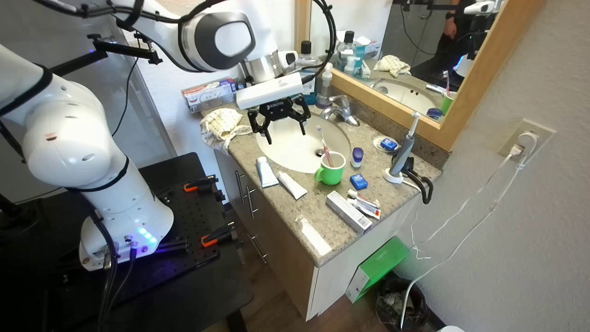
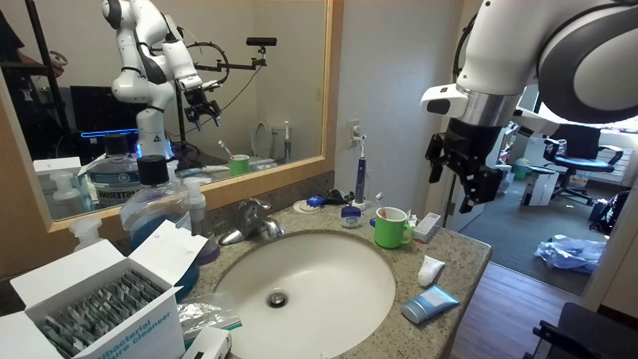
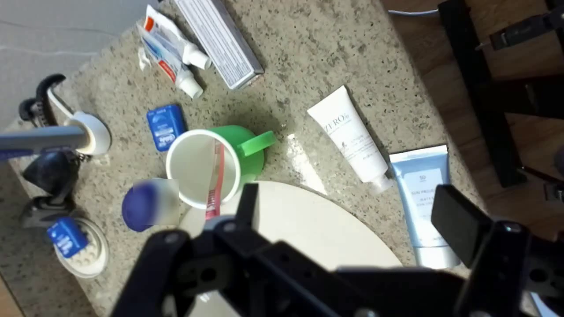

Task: Put the white tube upright

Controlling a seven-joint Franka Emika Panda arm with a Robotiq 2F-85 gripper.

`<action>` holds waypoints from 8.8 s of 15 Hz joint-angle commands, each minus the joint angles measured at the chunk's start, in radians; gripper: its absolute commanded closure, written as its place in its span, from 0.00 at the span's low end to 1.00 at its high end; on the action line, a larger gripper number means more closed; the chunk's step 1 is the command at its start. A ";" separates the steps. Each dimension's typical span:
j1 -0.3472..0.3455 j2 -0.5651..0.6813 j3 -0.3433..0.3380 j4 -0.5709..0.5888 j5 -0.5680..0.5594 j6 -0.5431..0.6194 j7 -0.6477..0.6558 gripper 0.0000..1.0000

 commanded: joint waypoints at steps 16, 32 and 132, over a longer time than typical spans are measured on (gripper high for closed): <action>0.020 0.194 -0.023 0.028 0.215 0.093 -0.516 0.00; -0.092 0.535 0.062 0.170 0.610 0.168 -1.104 0.00; -0.053 0.607 0.187 0.282 -0.643 -0.417 0.461 0.92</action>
